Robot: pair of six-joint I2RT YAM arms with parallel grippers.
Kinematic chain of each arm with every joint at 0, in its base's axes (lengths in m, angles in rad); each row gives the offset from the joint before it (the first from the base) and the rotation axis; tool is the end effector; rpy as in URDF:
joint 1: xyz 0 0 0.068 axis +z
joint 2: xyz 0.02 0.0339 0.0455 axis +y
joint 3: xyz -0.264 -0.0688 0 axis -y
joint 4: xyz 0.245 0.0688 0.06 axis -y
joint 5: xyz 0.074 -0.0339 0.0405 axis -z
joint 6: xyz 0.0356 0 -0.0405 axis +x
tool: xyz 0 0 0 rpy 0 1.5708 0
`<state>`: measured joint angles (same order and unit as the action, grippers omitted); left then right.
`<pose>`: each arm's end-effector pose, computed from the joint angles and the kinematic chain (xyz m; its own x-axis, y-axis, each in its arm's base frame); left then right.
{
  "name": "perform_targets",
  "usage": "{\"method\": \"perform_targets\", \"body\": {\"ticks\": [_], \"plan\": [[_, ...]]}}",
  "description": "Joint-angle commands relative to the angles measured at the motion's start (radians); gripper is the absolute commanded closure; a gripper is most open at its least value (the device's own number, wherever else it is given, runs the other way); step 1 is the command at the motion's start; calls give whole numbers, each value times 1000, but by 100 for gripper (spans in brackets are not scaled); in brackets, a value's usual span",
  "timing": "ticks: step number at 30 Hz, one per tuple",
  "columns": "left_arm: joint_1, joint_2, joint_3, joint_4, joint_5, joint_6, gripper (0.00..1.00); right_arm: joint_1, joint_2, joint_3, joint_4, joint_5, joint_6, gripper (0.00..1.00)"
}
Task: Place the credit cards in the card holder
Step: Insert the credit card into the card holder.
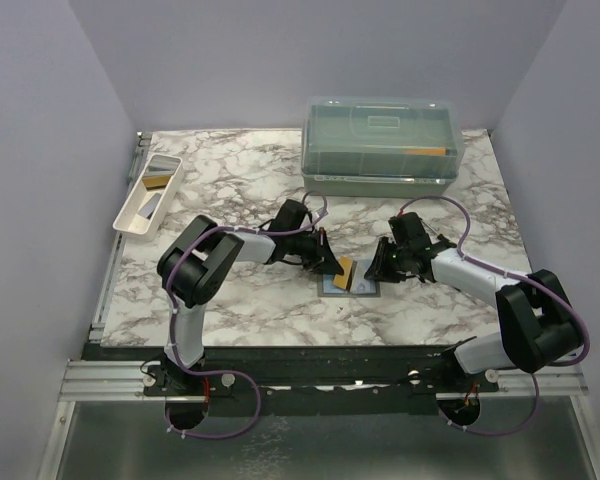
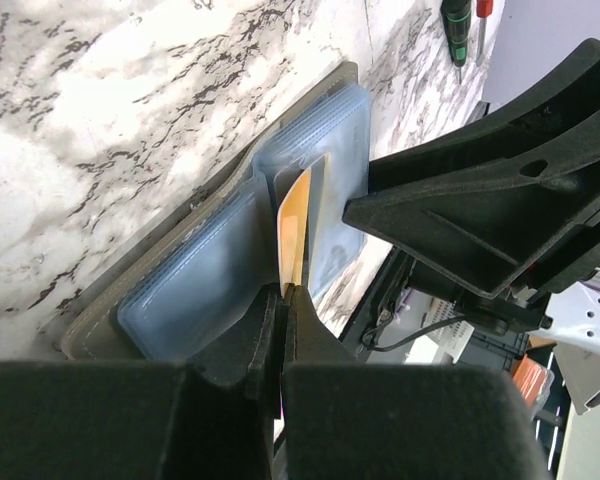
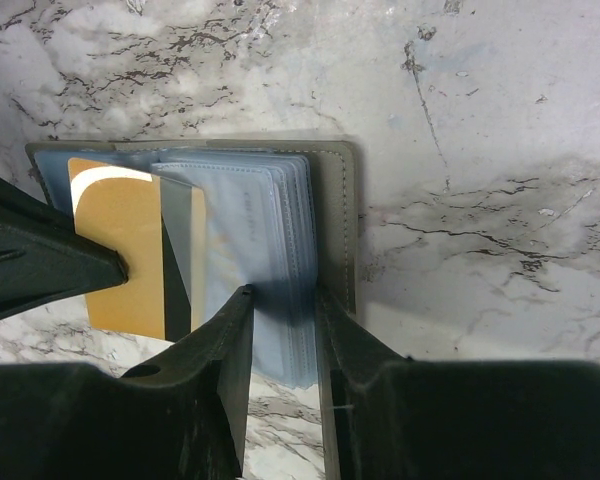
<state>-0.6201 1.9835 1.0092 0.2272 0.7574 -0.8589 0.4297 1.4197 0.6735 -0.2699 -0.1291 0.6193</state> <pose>0.3003 -0.2445 0.1185 -0.9915 0.0320 -0.1258 0.1251 0.4939 -0.8605 0.2331 0.1118 0.1593 -0.9049 0.2185 -0.3653 0.0620 0.9167 0.3948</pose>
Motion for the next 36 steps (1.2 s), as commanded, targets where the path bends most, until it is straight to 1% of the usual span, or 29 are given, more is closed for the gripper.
{"method": "perform_targets", "body": {"ticks": [1,5,8,13,15,17,19,25,29,31,34,36], "plan": [[-30,37,-24,50,-121,-14,100,4,21,-37,-10,-1,-20,72],[-54,34,-48,83,-158,-41,100,4,20,-38,-5,-13,-17,72],[-75,11,-85,120,-219,-71,100,4,13,-44,5,-26,-9,72],[-105,-45,-132,124,-331,-88,99,4,-2,-55,21,-39,9,72],[-109,-59,-128,98,-347,-87,85,4,-3,-59,26,-43,12,72],[-115,-59,-90,11,-354,-63,74,4,-4,-61,25,-41,11,72],[-125,-55,-48,-100,-381,-32,67,4,-8,-64,23,-36,10,72],[-184,-63,20,-215,-406,27,57,4,-16,-67,19,-33,6,72],[-236,-16,97,-243,-361,32,56,3,-16,-72,21,-36,7,72],[-239,-11,113,-267,-348,39,55,4,-17,-70,17,-32,4,72],[-224,-35,117,-328,-364,65,49,4,-20,-68,10,-27,0,72],[-212,-52,115,-357,-365,76,47,4,-21,-63,6,-27,-1,72]]}}
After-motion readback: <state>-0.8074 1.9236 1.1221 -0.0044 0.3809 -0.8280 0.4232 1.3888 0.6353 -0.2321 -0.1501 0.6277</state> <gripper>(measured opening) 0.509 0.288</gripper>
